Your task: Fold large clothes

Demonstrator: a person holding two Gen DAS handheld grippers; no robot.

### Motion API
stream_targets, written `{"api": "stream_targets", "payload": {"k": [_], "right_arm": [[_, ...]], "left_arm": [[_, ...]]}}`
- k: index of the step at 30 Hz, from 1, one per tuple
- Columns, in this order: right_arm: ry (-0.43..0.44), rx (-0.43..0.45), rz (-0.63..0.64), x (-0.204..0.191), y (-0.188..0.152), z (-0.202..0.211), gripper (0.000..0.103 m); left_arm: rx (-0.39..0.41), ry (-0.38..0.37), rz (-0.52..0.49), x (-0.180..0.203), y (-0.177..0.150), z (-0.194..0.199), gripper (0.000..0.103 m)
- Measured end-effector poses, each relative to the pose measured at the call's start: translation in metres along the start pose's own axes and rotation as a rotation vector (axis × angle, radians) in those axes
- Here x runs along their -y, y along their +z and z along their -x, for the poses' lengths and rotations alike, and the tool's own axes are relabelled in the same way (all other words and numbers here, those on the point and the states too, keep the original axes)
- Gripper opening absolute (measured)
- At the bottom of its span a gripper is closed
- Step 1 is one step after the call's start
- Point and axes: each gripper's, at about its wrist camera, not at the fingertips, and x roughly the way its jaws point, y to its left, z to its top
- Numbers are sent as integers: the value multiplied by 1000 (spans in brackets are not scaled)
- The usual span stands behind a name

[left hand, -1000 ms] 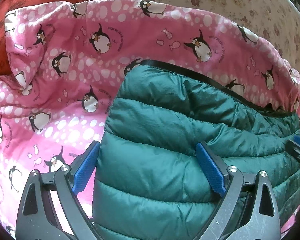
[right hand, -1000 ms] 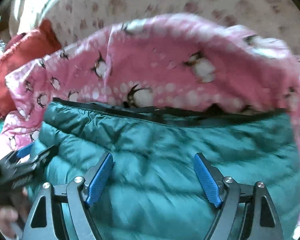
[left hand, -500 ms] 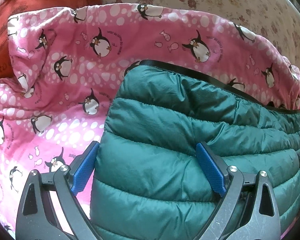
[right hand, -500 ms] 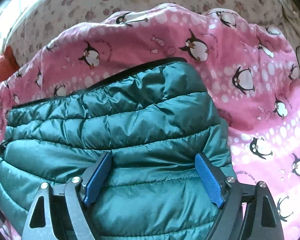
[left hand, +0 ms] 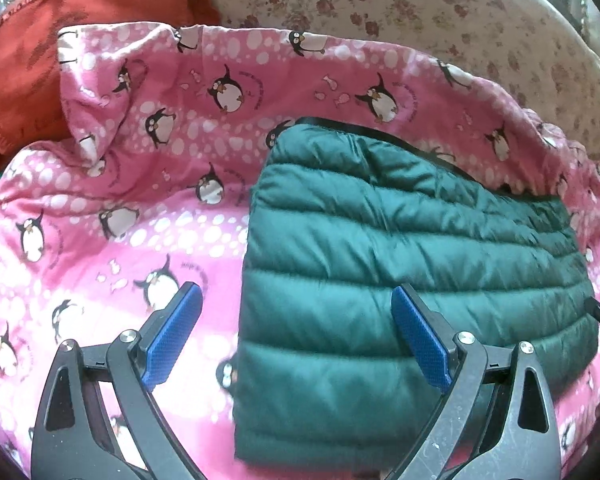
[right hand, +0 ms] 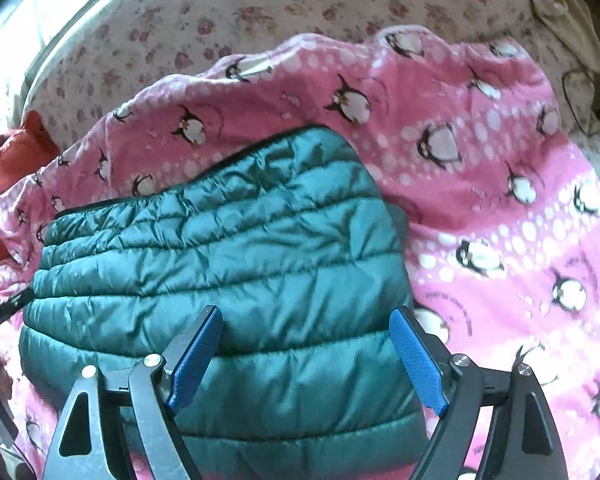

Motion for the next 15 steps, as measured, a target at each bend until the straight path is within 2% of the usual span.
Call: {"api": "stream_targets", "payload": {"k": [7, 10, 15], "right_arm": [[-6, 3, 19, -5, -4, 10, 84], [-9, -8, 25, -2, -4, 11, 94], [-6, -25, -8, 6, -6, 11, 94]], "left_arm": [[-2, -38, 6, -3, -11, 17, 96], [-5, -49, 19, -5, -13, 19, 96], [-16, -54, 30, -8, -15, 18, 96]]}}
